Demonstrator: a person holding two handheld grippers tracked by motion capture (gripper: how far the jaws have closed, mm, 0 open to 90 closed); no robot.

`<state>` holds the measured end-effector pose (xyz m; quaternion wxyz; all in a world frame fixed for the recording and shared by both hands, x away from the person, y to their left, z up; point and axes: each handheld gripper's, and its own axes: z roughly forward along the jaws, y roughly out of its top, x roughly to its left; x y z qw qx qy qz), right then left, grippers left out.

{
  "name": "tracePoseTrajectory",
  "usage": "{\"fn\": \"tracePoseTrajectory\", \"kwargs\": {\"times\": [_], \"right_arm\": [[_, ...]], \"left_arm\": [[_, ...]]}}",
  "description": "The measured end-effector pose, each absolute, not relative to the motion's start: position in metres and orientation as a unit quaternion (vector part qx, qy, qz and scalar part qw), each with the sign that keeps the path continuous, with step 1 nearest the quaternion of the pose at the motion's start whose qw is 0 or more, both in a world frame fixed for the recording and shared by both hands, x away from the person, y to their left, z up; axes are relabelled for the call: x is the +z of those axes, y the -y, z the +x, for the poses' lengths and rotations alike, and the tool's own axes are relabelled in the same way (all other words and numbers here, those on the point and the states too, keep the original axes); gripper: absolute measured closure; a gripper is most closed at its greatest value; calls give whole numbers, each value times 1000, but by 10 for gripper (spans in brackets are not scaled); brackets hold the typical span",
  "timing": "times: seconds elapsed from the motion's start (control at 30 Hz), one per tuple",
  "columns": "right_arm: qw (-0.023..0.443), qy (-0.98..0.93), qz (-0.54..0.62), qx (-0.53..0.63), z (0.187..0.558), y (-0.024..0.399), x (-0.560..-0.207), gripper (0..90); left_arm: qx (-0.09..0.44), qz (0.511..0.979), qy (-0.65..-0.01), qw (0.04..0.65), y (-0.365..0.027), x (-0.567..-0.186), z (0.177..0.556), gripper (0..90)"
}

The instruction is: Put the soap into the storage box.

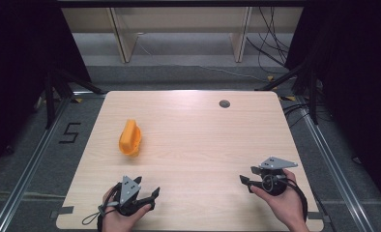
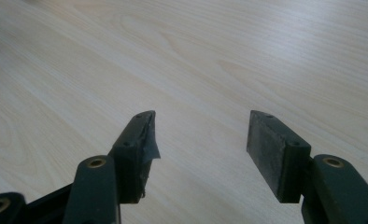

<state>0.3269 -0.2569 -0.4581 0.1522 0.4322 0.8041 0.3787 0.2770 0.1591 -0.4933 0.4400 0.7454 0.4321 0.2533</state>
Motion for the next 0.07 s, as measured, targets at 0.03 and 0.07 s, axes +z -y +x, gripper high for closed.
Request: {"fn": "tracePoseTrajectory", "kwargs": {"times": [0.03, 0.07], "right_arm": [[152, -805, 432, 378, 327, 257, -458, 429], [152, -805, 431, 378, 327, 257, -458, 429]], "left_arm": [[254, 746, -430, 440, -159, -493, 277, 262], [251, 744, -434, 442, -158, -493, 276, 262]]}}
